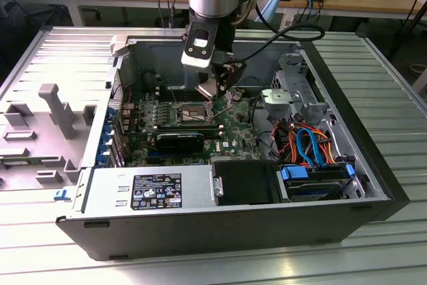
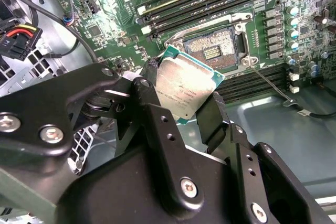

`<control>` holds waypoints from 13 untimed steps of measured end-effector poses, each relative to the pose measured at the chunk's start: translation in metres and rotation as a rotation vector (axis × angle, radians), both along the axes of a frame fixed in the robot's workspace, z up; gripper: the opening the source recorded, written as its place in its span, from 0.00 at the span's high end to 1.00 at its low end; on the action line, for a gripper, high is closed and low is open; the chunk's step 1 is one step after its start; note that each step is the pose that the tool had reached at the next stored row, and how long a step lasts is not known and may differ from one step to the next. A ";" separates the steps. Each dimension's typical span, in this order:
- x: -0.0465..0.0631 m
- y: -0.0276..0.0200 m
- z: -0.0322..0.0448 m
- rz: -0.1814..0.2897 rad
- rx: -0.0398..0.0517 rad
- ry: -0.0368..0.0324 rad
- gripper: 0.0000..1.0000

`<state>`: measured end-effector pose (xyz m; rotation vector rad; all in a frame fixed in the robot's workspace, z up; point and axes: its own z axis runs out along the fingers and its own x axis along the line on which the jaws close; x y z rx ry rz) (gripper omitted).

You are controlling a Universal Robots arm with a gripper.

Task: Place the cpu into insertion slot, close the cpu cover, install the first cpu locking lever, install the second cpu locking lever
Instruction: 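Place the cpu into insertion slot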

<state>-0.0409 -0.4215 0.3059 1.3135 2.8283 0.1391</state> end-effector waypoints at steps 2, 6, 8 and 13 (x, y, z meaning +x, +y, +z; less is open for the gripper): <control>0.000 0.0000 -0.0002 -0.003 0.0000 0.0000 0.46; 0.000 0.0000 -0.0006 -0.009 -0.0001 0.0001 0.46; 0.000 0.0000 -0.0007 -0.011 -0.0001 0.0000 0.46; 0.000 0.0000 -0.0011 -0.018 -0.0001 0.0001 0.46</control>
